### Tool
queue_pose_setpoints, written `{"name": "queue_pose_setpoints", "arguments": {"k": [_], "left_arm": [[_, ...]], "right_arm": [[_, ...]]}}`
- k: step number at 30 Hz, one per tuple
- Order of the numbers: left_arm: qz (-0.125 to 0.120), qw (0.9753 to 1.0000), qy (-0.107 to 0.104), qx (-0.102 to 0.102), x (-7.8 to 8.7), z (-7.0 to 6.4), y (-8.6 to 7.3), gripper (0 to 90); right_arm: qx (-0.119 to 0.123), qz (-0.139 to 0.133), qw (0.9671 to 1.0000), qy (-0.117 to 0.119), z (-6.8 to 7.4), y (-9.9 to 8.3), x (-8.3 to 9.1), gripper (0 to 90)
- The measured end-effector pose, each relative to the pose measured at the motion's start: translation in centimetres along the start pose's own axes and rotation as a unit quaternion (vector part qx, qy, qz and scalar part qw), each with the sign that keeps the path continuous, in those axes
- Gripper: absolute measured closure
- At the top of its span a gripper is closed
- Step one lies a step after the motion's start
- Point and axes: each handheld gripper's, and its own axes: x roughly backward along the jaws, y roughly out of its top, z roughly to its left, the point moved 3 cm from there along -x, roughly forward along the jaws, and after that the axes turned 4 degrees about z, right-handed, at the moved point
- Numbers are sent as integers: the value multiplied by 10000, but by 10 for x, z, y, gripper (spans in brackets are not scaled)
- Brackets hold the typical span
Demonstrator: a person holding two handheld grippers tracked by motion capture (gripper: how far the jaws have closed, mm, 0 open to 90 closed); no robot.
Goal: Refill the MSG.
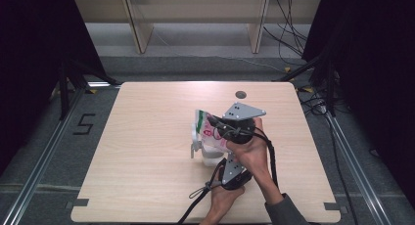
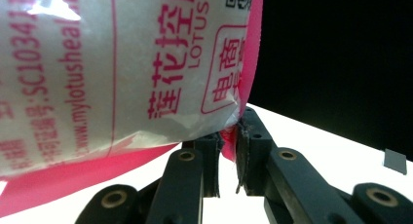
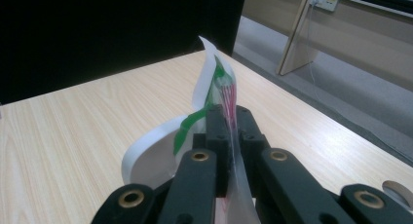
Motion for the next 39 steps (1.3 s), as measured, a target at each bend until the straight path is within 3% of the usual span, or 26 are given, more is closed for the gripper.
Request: {"name": "queue_pose_setpoints", "arguments": {"k": [13, 14, 16, 19, 26, 29, 39], "left_arm": [[70, 10000, 40, -30, 1, -1, 0, 803], [64, 10000, 44, -33, 1, -1, 0, 803], [62, 10000, 40, -32, 1, 0, 0, 803], [69, 10000, 43, -28, 1, -1, 0, 803], [-4, 10000, 6, -16, 0, -1, 0, 803], [3, 10000, 17, -22, 0, -1, 0, 803], [-9, 10000, 25, -11, 0, 0, 0, 803]], "right_arm": [[13, 15, 10000, 51, -1, 0, 1, 883], [-155, 65, 9998, 75, 0, 0, 3, 884], [-160, 0, 9998, 132, 0, 0, 2, 884], [-40, 47, 9999, 82, -2, 0, 3, 884], [-77, 3, 9999, 117, -1, 0, 2, 884], [-41, -27, 10000, -25, -1, 0, 2, 884], [33, 6, 10000, 57, 0, 1, 1, 883]]}}
